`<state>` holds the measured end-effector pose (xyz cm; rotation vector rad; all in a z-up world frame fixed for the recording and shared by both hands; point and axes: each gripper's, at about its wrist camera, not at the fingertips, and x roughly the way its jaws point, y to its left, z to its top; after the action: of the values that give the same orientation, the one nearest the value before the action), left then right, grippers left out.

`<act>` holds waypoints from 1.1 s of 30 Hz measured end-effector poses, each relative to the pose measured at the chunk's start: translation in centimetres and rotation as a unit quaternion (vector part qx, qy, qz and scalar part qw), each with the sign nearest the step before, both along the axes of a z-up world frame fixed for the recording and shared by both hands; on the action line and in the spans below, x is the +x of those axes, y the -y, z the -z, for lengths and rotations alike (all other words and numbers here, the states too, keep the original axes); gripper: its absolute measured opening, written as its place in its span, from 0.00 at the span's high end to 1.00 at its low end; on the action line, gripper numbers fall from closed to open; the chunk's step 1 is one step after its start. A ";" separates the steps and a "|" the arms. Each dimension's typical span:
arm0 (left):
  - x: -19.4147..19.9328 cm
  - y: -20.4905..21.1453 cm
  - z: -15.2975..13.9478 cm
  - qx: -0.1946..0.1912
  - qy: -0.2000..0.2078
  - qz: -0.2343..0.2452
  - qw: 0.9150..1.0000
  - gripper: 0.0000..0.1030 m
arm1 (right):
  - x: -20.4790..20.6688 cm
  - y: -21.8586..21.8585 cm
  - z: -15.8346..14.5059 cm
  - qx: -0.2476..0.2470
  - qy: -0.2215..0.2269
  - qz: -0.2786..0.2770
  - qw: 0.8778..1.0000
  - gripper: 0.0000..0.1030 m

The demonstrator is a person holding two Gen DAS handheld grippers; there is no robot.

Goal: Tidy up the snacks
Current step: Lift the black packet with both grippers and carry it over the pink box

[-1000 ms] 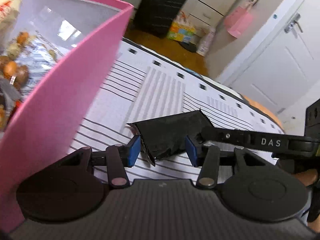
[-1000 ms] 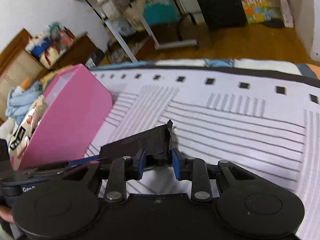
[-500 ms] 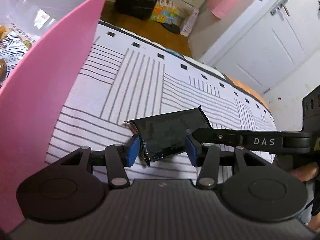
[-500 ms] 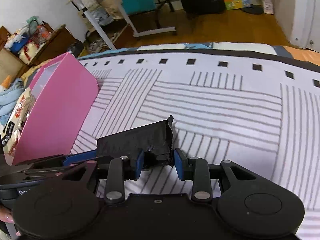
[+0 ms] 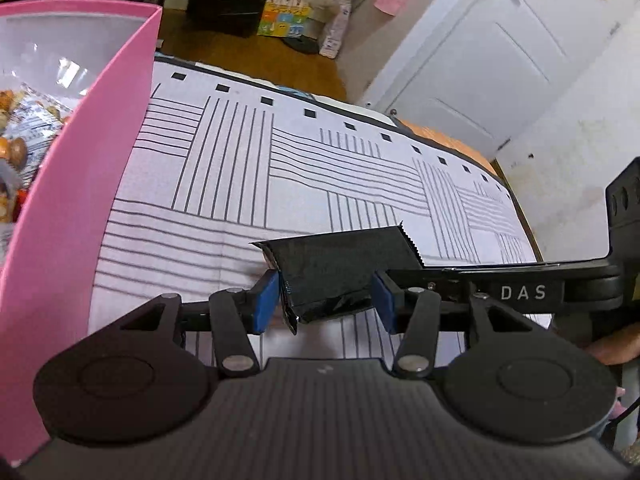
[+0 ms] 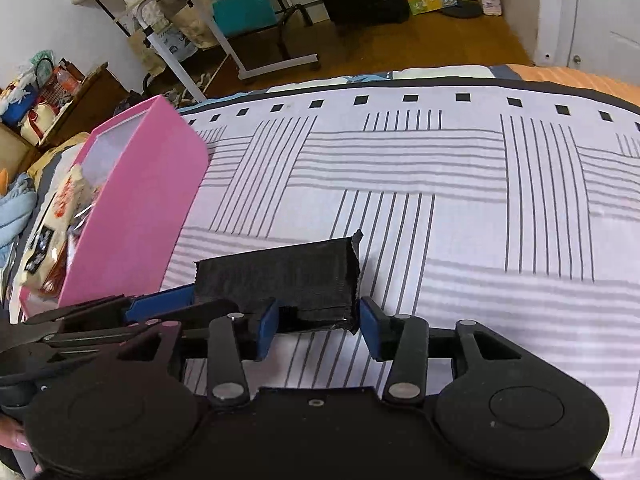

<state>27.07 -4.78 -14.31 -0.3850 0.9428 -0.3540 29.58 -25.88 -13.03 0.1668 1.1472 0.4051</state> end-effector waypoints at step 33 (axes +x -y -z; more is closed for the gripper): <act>-16.6 -10.7 -12.6 0.105 0.112 -0.031 0.988 0.50 | -10.4 -15.3 -13.2 -0.028 0.180 -0.159 0.970 0.46</act>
<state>10.42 5.95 -1.70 -0.1770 0.7381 -0.2329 19.19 -10.54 0.17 -0.1398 0.8250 0.6567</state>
